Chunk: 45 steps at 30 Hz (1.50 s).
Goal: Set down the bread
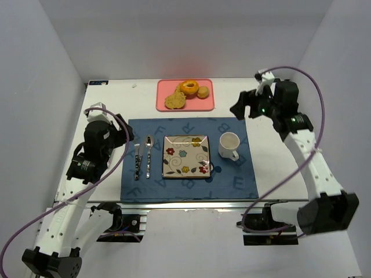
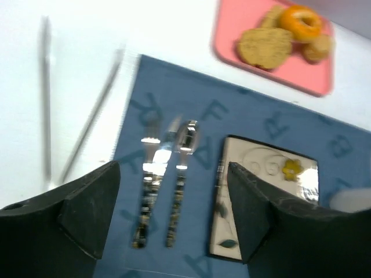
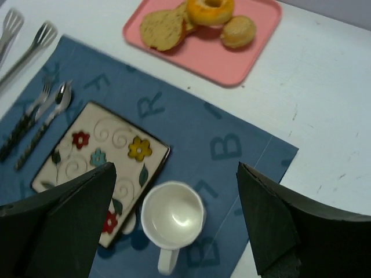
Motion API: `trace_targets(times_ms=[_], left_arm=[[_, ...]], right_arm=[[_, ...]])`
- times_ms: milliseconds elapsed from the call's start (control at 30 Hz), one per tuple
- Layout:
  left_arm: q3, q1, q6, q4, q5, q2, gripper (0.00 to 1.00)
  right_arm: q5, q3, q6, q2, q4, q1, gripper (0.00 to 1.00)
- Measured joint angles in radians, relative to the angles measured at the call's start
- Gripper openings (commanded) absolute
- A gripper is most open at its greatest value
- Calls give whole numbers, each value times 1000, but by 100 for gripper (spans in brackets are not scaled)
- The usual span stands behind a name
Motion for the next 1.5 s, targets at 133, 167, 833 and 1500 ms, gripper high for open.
trace_targets(times_ms=[133, 167, 833, 1500], left_arm=[[11, 19, 45, -53, -75, 49, 33], [17, 37, 61, -68, -77, 78, 23], [-109, 412, 409, -27, 53, 394, 98], [59, 412, 457, 97, 141, 879, 96]], right_arm=[[-164, -172, -218, -170, -7, -21, 42], [-210, -213, -271, -205, -9, -25, 22], [-396, -405, -397, -304, -18, -30, 84], [-377, -442, -361, -309, 39, -35, 85]])
